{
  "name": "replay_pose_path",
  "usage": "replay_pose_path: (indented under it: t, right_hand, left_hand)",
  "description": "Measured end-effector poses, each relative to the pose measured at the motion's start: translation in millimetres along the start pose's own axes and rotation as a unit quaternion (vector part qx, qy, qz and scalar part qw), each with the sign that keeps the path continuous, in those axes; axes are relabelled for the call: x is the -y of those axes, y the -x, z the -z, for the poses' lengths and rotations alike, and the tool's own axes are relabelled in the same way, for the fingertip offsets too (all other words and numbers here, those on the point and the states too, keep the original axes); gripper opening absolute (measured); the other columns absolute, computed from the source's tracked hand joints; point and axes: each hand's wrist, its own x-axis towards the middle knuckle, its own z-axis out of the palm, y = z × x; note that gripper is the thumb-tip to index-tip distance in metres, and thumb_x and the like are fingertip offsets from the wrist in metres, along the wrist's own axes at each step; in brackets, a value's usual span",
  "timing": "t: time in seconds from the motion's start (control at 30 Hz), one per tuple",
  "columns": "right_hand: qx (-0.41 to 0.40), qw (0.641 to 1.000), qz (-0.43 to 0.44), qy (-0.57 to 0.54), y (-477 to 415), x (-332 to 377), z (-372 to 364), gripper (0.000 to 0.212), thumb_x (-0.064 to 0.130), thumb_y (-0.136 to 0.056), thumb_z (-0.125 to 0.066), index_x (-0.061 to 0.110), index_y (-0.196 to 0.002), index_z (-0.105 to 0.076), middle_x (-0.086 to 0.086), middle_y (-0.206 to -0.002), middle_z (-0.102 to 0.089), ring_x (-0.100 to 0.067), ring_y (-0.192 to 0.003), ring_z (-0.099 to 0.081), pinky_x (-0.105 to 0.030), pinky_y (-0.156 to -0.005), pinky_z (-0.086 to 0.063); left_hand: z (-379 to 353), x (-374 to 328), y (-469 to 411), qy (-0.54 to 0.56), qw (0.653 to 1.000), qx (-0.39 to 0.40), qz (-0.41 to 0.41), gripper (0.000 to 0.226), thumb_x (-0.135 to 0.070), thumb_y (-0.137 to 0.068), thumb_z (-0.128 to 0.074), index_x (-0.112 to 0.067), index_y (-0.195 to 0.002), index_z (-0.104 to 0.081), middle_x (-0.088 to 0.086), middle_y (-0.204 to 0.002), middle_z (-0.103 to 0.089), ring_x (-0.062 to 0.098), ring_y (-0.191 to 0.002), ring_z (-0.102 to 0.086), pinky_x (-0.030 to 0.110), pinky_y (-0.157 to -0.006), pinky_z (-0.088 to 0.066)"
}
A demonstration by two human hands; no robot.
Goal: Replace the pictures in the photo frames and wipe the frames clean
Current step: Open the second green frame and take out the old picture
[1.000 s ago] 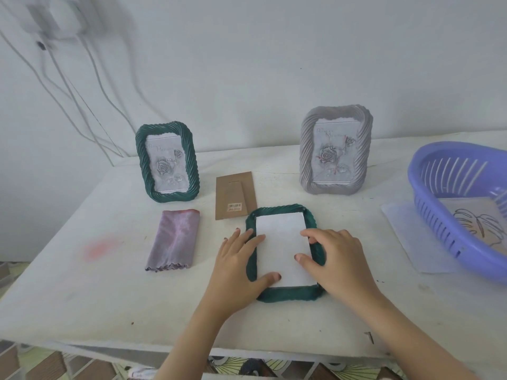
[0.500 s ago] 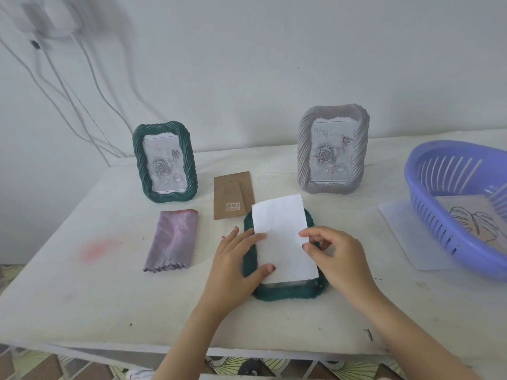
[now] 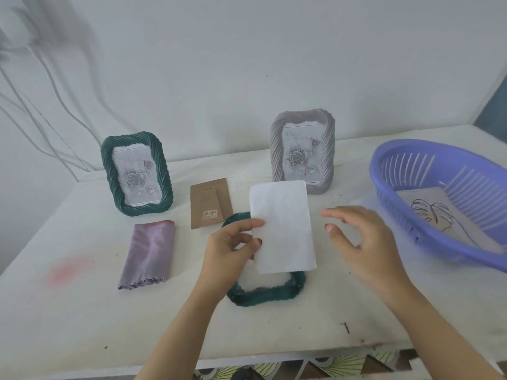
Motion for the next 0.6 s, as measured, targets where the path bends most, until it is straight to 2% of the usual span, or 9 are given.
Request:
replay_pose_path:
  t: [0.07, 0.13, 0.2, 0.27, 0.33, 0.4, 0.5, 0.53, 0.6]
  right_hand:
    - [-0.051, 0.990, 0.062, 0.118, -5, -4, 26, 0.021, 0.025, -0.080, -0.054, 0.026, -0.094, -0.070, 0.006, -0.098, -0.066, -0.019, -0.091, -0.059, -0.037, -0.086, -0.044]
    - [-0.065, 0.966, 0.059, 0.242, -6, -8, 53, 0.024, 0.028, -0.077, -0.054, 0.024, -0.093, -0.072, -0.004, -0.105, -0.065, -0.031, -0.089, -0.059, -0.045, -0.079, -0.045]
    - [-0.033, 0.945, 0.009, 0.324, -3, -12, 76, 0.020, 0.021, -0.073, -0.064, 0.024, -0.091, -0.072, -0.010, -0.109, -0.065, -0.036, -0.089, -0.060, -0.045, -0.078, -0.043]
    - [0.052, 0.952, -0.068, 0.295, 1, -14, 95, 0.024, 0.009, -0.073, -0.068, 0.026, -0.090, -0.072, -0.008, -0.104, -0.068, -0.030, -0.079, -0.062, -0.035, -0.071, -0.044]
    - [0.114, 0.958, -0.126, 0.231, 4, -18, 107, 0.030, 0.005, -0.079, -0.059, 0.030, -0.093, -0.071, 0.000, -0.089, -0.069, -0.011, -0.057, -0.056, -0.019, -0.052, -0.040]
    - [0.110, 0.962, -0.136, 0.209, 4, -23, 114, 0.035, 0.004, -0.082, -0.055, 0.035, -0.091, -0.070, 0.008, -0.077, -0.066, -0.009, -0.048, -0.051, -0.017, -0.042, -0.037]
    - [0.067, 0.973, -0.133, 0.178, -1, -26, 125, 0.045, 0.004, -0.080, -0.055, 0.047, -0.081, -0.067, 0.023, -0.061, -0.061, -0.008, -0.048, -0.047, -0.022, -0.044, -0.037]
    - [0.058, 0.975, -0.136, 0.163, -4, -26, 130, 0.045, 0.004, -0.080, -0.055, 0.048, -0.080, -0.066, 0.025, -0.058, -0.060, -0.008, -0.048, -0.046, -0.022, -0.046, -0.037]
    - [0.049, 0.981, -0.136, 0.128, -10, -25, 139, 0.040, 0.003, -0.081, -0.054, 0.039, -0.082, -0.070, 0.019, -0.054, -0.057, -0.006, -0.048, -0.044, -0.015, -0.046, -0.034]
  left_hand:
    - [-10, -4, -5, 0.012, 1.000, 0.015, -0.008, 0.033, 0.003, -0.083, -0.061, -0.027, -0.094, -0.070, 0.006, -0.072, -0.067, 0.015, -0.064, -0.061, 0.027, -0.062, -0.052]
    - [-22, -9, -9, 0.023, 0.999, 0.025, -0.005, 0.032, 0.004, -0.084, -0.060, -0.026, -0.094, -0.069, 0.006, -0.073, -0.068, 0.014, -0.065, -0.062, 0.023, -0.060, -0.051]
    - [-36, -11, -14, 0.036, 0.999, 0.028, 0.005, 0.031, 0.004, -0.084, -0.060, -0.024, -0.093, -0.068, 0.009, -0.075, -0.067, 0.015, -0.066, -0.061, 0.023, -0.060, -0.052]
    - [-51, -13, -20, 0.040, 0.998, 0.037, 0.022, 0.029, 0.003, -0.084, -0.060, -0.022, -0.096, -0.068, 0.014, -0.076, -0.067, 0.018, -0.067, -0.060, 0.030, -0.065, -0.055]
    - [-68, -14, -25, 0.052, 0.996, 0.058, 0.037, 0.027, 0.004, -0.084, -0.059, -0.015, -0.101, -0.067, 0.008, -0.069, -0.064, 0.014, -0.060, -0.059, 0.026, -0.063, -0.054]
    - [-85, -17, -30, 0.069, 0.993, 0.082, 0.049, 0.027, 0.007, -0.084, -0.056, -0.011, -0.103, -0.065, 0.004, -0.067, -0.063, 0.009, -0.056, -0.058, 0.019, -0.057, -0.051]
    - [-112, -18, -37, 0.071, 0.989, 0.114, 0.065, 0.029, 0.008, -0.084, -0.054, -0.009, -0.106, -0.063, 0.009, -0.075, -0.063, 0.014, -0.066, -0.060, 0.018, -0.059, -0.054]
    - [-121, -18, -40, 0.068, 0.988, 0.121, 0.068, 0.029, 0.008, -0.084, -0.053, -0.008, -0.107, -0.063, 0.010, -0.077, -0.063, 0.015, -0.068, -0.060, 0.018, -0.059, -0.054]
    - [-138, -20, -44, 0.066, 0.987, 0.130, 0.075, 0.030, 0.009, -0.083, -0.053, -0.009, -0.105, -0.063, 0.012, -0.082, -0.062, 0.015, -0.068, -0.059, 0.016, -0.058, -0.053]
